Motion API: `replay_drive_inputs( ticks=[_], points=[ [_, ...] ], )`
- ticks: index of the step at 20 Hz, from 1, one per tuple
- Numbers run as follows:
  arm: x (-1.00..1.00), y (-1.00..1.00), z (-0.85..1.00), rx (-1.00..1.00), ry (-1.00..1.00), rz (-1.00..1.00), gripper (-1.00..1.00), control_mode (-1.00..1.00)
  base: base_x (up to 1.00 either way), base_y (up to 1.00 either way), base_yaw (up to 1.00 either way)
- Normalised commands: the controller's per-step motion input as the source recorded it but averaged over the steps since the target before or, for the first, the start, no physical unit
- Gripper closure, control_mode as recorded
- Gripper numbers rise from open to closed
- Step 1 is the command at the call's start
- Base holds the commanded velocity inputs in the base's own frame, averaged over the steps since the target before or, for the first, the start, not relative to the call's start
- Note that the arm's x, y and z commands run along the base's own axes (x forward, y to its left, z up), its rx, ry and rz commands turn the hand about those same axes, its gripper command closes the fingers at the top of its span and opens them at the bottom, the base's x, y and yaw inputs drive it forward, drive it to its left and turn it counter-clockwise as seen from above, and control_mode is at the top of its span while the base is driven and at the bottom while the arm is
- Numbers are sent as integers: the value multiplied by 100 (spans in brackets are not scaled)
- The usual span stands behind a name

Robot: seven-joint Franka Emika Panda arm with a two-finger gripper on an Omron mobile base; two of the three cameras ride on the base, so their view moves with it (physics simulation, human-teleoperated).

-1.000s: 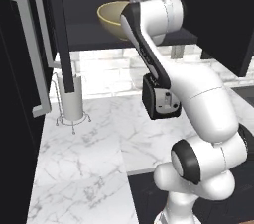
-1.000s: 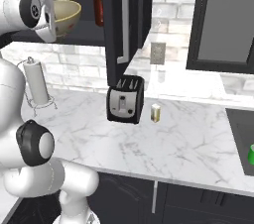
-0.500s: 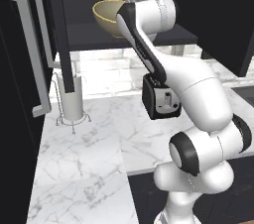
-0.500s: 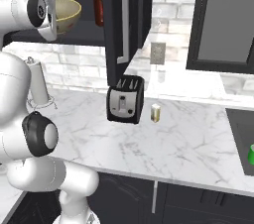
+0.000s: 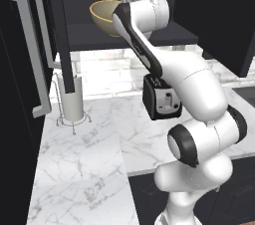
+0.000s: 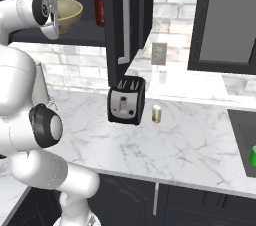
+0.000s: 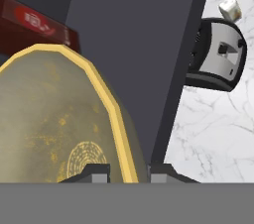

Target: Pick the mug and place it in the sink. Pick the bowl and place it in the open cabinet and then close the cabinet.

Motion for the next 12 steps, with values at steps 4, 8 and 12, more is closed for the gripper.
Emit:
replay_drive_inputs(
  ticks=[4, 8, 12],
  points=[
    [29, 4, 0, 0, 0, 0, 100, -100, 0, 0, 0],
    [32, 15, -1, -3, 0, 0, 100, -100, 0, 0, 0],
    [35, 16, -5, -3, 0, 0, 100, -100, 0, 0, 0]
  ],
)
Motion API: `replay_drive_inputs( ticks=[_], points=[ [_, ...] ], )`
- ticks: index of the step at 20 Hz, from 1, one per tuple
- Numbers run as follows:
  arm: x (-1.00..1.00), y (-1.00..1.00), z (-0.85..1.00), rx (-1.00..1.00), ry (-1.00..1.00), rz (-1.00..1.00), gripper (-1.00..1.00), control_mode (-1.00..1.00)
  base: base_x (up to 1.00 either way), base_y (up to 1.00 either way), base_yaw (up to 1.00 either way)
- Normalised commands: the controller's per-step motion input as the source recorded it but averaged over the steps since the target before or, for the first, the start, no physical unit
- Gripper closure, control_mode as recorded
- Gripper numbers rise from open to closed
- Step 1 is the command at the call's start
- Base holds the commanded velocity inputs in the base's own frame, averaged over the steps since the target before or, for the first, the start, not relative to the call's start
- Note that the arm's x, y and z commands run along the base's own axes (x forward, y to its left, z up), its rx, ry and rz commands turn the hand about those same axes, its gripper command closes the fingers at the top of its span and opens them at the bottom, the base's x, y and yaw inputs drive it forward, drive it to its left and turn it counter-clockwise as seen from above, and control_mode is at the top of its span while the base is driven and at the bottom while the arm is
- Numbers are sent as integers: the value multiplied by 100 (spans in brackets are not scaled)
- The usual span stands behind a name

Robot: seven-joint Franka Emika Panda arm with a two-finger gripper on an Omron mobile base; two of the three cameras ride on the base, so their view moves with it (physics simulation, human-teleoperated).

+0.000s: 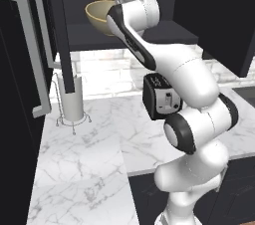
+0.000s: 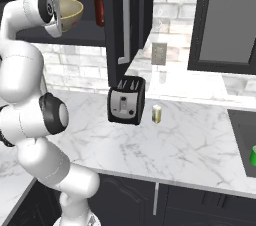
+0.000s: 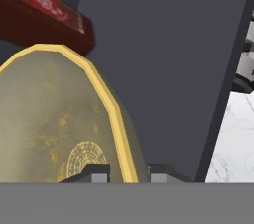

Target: Pick the mug and place it in the sink. Pick the bowl and place it in the open cabinet and then close the cabinet.

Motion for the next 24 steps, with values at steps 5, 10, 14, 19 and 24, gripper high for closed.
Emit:
replay_drive_inputs(
  ticks=[5, 10, 14, 19, 24],
  points=[
    [24, 12, -1, 0, 0, 0, 100, -100, 0, 0, 0],
    [26, 6, 0, 0, 0, 0, 100, -100, 0, 0, 0],
    [24, 2, -1, 0, 0, 0, 100, -100, 0, 0, 0],
    [26, 5, -14, 0, 0, 0, 100, -100, 0, 0, 0],
    [31, 8, -26, 0, 0, 0, 100, -100, 0, 0, 0]
  ],
)
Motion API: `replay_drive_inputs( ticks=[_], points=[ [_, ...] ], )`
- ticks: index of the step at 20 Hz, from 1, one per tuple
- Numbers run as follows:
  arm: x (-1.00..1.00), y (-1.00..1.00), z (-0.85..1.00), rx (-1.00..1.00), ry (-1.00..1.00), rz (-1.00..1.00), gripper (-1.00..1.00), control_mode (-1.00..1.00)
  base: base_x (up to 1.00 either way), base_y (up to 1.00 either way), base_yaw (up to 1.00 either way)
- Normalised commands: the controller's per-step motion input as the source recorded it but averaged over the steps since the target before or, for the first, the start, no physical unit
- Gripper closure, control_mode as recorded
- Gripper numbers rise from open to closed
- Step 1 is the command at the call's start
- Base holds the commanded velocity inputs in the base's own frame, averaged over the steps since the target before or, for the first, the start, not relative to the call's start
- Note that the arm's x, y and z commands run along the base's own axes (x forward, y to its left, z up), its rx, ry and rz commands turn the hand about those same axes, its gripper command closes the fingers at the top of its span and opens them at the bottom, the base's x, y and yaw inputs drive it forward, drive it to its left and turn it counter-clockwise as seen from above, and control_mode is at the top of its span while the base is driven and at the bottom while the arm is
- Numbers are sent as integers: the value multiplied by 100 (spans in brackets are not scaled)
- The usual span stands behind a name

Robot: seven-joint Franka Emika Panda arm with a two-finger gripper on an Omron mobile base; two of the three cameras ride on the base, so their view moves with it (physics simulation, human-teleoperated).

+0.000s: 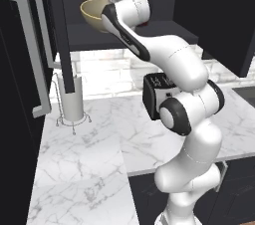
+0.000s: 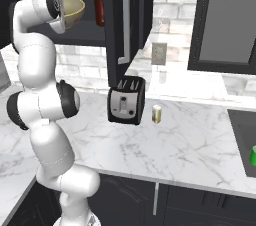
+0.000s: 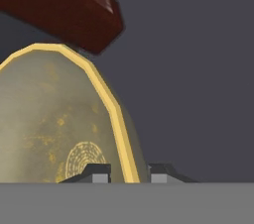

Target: Pick the mug and place it in the sink. Pick the bowl and place it in the open cabinet and then close the cabinet.

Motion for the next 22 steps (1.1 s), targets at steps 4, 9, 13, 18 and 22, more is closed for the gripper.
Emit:
replay_drive_inputs(
  ticks=[4, 9, 13, 18, 22],
  points=[
    [33, 10, -29, 0, 0, 0, 100, -100, 0, 0, 0],
    [31, 9, -32, 0, 0, 0, 100, -100, 0, 0, 0],
    [18, 1, -44, 0, -1, 0, 100, -100, 0, 0, 0],
    [1, 0, -7, 2, -10, 0, 100, -100, 0, 0, 0],
    [0, 0, 0, 4, -6, 0, 100, -100, 0, 0, 0]
  ],
)
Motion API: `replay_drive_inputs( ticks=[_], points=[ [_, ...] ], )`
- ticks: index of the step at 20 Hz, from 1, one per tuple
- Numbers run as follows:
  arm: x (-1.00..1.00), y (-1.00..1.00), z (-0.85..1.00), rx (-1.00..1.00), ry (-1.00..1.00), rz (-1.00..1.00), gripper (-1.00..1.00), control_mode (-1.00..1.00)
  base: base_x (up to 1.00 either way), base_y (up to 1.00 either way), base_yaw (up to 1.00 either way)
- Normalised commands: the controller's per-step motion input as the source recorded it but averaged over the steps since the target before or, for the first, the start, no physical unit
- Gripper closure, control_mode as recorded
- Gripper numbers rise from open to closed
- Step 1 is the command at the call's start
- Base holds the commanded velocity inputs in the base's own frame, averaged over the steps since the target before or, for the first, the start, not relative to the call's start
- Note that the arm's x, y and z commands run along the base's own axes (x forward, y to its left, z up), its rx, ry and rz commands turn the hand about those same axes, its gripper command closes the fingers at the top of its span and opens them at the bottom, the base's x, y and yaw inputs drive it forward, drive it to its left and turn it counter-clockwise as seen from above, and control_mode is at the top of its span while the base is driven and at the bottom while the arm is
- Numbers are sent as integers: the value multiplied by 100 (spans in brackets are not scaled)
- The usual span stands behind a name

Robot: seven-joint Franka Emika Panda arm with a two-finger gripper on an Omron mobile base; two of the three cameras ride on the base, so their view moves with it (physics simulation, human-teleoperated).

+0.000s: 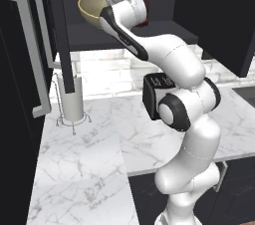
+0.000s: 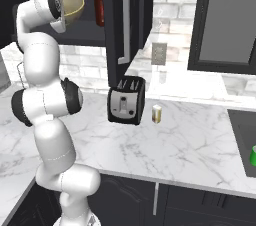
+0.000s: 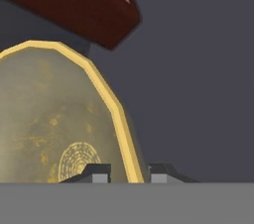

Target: Pick the mug and place it in the sink. Pick the bowl and place it in the open cabinet and then close the cabinet.

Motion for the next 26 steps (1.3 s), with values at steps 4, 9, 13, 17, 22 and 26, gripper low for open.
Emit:
replay_drive_inputs(
  ticks=[4, 9, 13, 17, 22, 26],
  points=[
    [0, 0, -4, 7, 0, 0, 100, -100, 0, 0, 0],
    [-3, 0, -32, 9, 0, 0, 100, -100, 0, 0, 0],
    [-12, 0, -30, 9, 0, 0, -100, -100, 0, 0, 0],
    [-2, 0, -15, 4, -1, 0, -100, -100, 0, 0, 0],
    [0, 0, -22, 1, -2, 0, -100, -100, 0, 0, 0],
    [0, 0, -8, 1, -1, 0, -100, -100, 0, 0, 0]
  ],
)
